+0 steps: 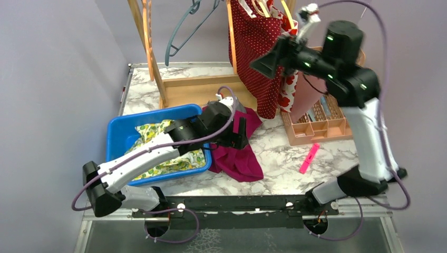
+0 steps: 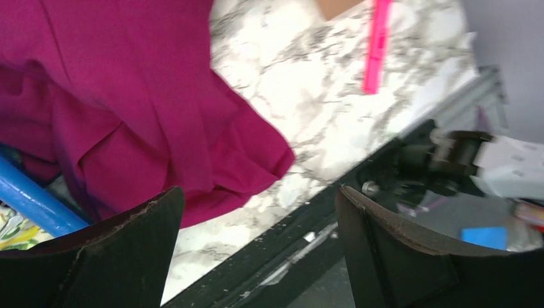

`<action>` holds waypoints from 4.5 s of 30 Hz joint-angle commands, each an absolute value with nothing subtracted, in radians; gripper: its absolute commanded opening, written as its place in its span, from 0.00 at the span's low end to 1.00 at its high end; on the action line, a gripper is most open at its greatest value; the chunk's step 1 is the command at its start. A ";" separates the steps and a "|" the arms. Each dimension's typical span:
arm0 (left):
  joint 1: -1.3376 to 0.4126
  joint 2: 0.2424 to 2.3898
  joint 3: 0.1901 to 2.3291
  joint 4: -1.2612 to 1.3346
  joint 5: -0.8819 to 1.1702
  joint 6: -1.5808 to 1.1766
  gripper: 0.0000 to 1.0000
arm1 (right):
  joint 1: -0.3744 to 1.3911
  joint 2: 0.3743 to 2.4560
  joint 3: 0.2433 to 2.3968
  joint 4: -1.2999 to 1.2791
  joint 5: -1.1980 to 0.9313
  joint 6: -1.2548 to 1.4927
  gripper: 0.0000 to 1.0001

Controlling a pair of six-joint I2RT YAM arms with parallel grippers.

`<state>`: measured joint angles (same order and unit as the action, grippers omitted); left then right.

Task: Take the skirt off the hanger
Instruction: Pick up the skirt from the center of the board, then place the skirt in the bin.

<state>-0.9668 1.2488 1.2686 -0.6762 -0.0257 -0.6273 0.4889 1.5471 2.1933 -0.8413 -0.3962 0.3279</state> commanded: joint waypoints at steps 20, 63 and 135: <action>-0.994 1.944 1.348 -0.591 -0.401 -0.450 0.93 | 0.486 1.041 1.933 -1.082 -0.309 0.273 0.92; -0.398 1.120 1.509 -0.907 -0.871 -0.575 0.00 | 0.486 1.168 1.831 -0.905 -0.319 0.330 0.91; -0.144 0.677 0.855 -0.943 -0.258 -1.294 0.59 | 0.486 1.074 1.765 -0.953 -0.222 0.285 0.89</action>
